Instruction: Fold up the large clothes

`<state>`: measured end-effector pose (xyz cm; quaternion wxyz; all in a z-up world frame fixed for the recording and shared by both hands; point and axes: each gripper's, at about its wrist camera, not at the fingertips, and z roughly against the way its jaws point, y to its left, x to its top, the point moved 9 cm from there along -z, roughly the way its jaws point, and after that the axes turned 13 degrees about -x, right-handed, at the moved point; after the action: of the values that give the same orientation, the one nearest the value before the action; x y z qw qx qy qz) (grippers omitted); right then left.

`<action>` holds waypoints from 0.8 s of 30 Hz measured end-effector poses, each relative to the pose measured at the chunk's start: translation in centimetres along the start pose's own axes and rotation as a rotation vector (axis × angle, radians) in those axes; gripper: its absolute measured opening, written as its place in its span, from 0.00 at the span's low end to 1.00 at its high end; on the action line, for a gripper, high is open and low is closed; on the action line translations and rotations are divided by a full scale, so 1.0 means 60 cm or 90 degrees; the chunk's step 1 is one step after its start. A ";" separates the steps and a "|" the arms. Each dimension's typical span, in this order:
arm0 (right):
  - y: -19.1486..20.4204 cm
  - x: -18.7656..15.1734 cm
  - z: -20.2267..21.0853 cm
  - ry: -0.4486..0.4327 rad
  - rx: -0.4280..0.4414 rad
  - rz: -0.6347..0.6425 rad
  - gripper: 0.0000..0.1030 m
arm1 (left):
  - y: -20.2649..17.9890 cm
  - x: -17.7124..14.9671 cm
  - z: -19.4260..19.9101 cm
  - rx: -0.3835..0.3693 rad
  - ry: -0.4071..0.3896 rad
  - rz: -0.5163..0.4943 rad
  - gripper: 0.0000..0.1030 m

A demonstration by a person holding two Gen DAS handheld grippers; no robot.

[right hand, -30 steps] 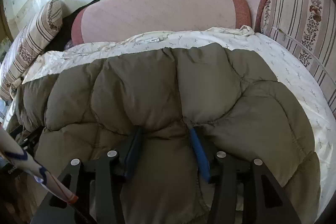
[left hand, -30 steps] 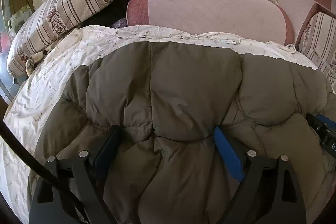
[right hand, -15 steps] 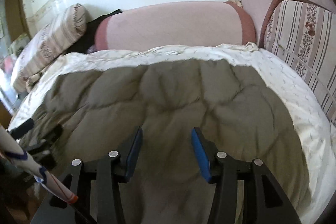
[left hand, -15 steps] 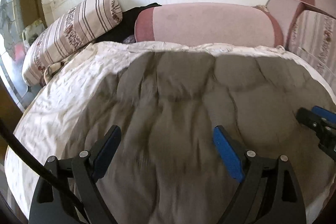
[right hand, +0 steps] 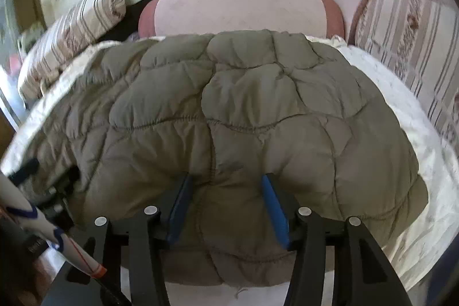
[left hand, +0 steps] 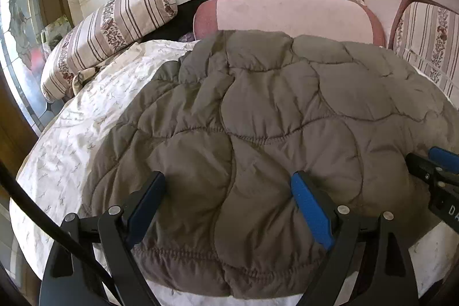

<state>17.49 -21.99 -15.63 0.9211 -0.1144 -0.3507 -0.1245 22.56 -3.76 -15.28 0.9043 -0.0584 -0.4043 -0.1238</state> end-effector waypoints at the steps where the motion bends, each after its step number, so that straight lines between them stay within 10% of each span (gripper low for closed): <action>1: 0.002 -0.001 -0.002 -0.003 -0.005 0.007 0.55 | 0.001 -0.001 -0.002 0.001 0.000 0.000 0.87; 13: -0.011 -0.001 0.018 -0.023 0.003 0.000 0.56 | 0.002 -0.003 0.004 0.003 -0.007 0.000 0.87; 24: -0.157 -0.040 0.032 0.029 -0.073 -0.144 0.56 | 0.006 -0.018 0.022 0.000 0.002 0.017 0.87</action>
<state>11.68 -29.94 -14.70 0.9009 -0.1239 -0.3328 -0.2497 21.04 -2.93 -15.21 0.9066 -0.0638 -0.4020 -0.1115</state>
